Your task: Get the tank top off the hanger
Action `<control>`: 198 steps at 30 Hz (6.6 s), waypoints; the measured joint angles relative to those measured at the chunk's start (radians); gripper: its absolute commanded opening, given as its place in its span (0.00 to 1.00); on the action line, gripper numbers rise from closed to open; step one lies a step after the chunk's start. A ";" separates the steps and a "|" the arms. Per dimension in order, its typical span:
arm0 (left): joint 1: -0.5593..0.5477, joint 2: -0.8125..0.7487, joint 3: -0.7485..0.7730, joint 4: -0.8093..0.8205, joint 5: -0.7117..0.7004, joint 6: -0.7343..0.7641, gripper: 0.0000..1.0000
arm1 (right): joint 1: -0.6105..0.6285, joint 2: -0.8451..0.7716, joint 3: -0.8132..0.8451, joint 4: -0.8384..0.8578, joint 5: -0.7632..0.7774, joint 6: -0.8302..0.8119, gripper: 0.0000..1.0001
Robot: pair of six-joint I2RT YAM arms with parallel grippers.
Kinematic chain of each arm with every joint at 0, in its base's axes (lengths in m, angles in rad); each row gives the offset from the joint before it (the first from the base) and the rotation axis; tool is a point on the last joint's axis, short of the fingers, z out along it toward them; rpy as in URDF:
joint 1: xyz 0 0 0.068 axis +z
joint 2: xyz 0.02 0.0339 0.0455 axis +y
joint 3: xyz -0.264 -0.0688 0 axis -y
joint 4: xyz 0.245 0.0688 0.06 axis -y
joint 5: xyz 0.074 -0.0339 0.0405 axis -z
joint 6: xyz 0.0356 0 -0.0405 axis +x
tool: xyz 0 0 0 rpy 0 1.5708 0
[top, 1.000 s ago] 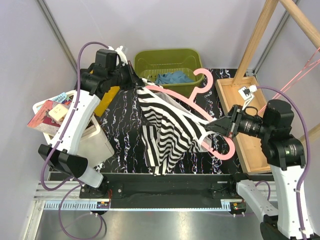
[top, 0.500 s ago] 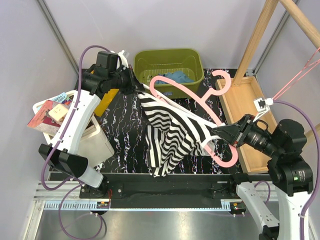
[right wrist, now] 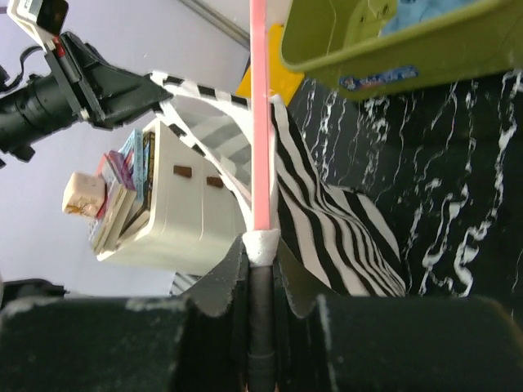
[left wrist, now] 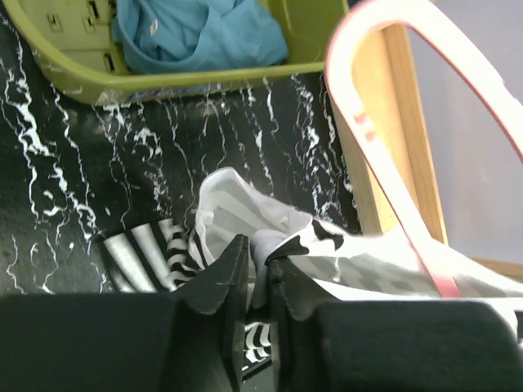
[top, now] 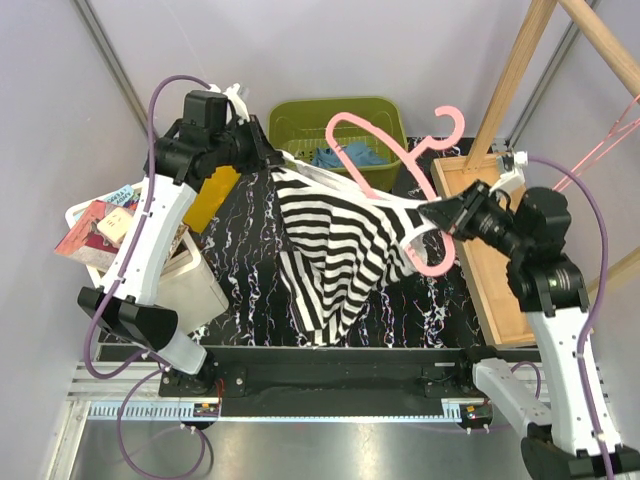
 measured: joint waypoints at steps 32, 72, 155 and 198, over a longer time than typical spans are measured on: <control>-0.314 -0.097 -0.106 0.462 0.029 -0.249 0.87 | 0.058 0.277 0.158 0.118 -0.085 -0.206 0.00; -0.485 0.242 0.087 0.577 -0.082 -0.424 0.26 | 0.140 0.171 0.078 0.060 -0.013 -0.217 0.00; -0.398 0.351 0.061 1.686 0.555 -0.985 0.00 | 0.177 0.217 0.295 0.040 -0.440 -0.116 0.57; -0.277 0.119 -0.281 1.687 0.568 -0.953 0.72 | 0.177 0.172 0.236 0.117 -0.216 0.095 0.00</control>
